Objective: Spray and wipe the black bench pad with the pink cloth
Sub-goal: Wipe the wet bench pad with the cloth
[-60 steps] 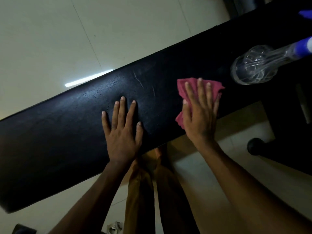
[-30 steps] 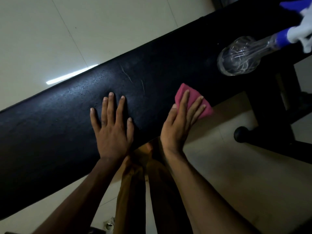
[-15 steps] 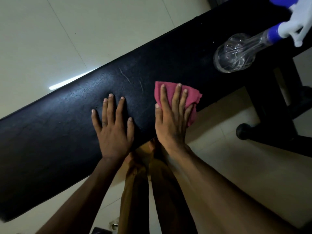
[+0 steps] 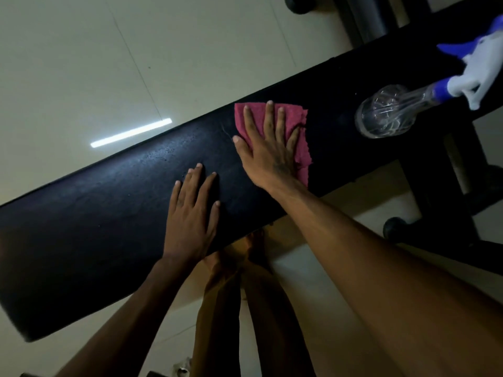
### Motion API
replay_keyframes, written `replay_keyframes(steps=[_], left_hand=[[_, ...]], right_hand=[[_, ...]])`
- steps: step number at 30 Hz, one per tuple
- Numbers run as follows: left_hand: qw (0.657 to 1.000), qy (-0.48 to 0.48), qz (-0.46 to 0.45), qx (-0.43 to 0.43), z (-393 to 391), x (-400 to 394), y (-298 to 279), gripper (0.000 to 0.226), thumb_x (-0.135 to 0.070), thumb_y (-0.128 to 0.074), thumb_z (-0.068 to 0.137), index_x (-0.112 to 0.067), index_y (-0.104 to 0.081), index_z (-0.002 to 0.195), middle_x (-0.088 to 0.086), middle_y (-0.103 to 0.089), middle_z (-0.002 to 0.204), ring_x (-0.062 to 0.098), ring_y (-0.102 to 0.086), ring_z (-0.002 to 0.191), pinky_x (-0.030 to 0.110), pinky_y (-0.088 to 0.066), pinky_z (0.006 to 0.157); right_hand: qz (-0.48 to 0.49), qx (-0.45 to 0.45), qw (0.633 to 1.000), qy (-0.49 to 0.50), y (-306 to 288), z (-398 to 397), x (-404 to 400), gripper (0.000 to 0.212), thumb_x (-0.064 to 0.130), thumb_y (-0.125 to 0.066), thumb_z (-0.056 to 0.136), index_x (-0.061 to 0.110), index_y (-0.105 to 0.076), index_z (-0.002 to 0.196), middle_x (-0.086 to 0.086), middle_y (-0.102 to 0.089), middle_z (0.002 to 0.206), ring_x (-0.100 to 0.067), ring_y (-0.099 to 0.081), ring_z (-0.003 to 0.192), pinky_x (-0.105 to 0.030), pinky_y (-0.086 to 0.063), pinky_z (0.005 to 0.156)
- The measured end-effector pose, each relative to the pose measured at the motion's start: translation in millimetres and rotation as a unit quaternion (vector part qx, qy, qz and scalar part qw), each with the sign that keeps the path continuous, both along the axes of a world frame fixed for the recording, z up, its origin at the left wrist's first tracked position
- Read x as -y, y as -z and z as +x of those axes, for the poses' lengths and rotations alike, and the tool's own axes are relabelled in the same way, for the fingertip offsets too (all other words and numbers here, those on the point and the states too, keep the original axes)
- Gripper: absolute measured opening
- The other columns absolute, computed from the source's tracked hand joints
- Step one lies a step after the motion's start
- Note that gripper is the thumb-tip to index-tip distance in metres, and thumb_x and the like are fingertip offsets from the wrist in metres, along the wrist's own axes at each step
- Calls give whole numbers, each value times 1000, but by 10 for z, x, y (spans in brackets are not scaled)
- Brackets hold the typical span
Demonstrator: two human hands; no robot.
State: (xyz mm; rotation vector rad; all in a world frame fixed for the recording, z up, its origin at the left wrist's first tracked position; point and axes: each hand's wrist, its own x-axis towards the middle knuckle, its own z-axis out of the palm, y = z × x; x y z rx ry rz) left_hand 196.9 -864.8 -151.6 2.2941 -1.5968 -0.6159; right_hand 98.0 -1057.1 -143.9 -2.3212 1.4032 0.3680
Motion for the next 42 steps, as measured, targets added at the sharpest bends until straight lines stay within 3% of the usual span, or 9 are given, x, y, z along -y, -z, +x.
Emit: replay_keyframes(steps=[15,20,22,25,27,31,33,37,42], left_hand=[[999,-24,20,18,-41,-35,-43,59,-34,-45,103,-14,-31,156,13,-18,167,24,-9,156,45,-6,128],[997,-58,34,33,-18,-388,-68,59,-37,-43,103,-15,-31,156,13,-18,167,25,-11,156,48,-10,127],[996,-68,37,41,42,-529,-68,58,-36,-42,103,-15,-31,156,13,-19,167,26,-12,156,50,-14,126],[996,-66,41,44,131,-679,-55,58,-39,-39,103,-15,-31,156,12,-19,167,26,-11,156,51,-14,126],[995,-78,41,46,183,-768,-49,59,-40,-40,103,-15,-31,155,12,-18,167,26,-11,156,51,-12,126],[989,-131,46,40,219,-936,-32,64,-44,-42,103,-14,-26,158,11,-15,168,23,-9,156,49,-10,127],[985,-160,45,38,222,-997,-16,66,-45,-42,103,-12,-24,158,10,-15,168,23,-9,156,48,-9,127],[984,-174,32,22,191,-1050,-42,65,-38,-43,103,-7,-25,157,12,-17,167,24,-10,156,48,-11,127],[983,-181,39,-2,225,-998,-129,66,-25,-44,96,-4,-26,156,14,-19,166,24,-10,156,48,-9,127]], right_hand=[[-35,-15,967,-252,-35,-850,-163,66,58,-22,101,37,-1,159,-10,5,169,-31,5,155,-62,-2,122],[-69,2,997,-26,35,-467,-480,62,50,-24,104,32,-5,160,-15,4,168,-35,5,154,-56,3,124],[-41,27,990,-131,60,-310,-880,62,48,-26,104,31,-6,160,-16,3,168,-34,6,155,-55,1,124],[-5,61,914,-402,56,-348,-926,62,45,-28,103,30,-8,160,-10,0,169,-27,3,155,-50,-2,125],[-28,52,886,-460,83,-340,-670,60,45,-28,104,32,-10,160,-5,-4,169,-24,-2,155,-48,-5,126],[-55,46,980,-187,62,-139,-575,59,43,-27,106,28,-11,161,-9,-5,169,-28,-2,155,-52,-2,125],[-41,60,988,-134,40,53,-910,61,42,-29,105,24,-13,161,-13,-5,168,-31,-1,155,-50,1,125],[31,77,913,-400,-21,-169,-1461,67,42,-37,102,21,-13,161,-9,-5,169,-25,1,156,-48,-3,126],[15,29,889,-457,21,-681,-1333,65,41,-34,102,26,-9,161,-4,-3,169,-20,1,156,-44,-4,126]])
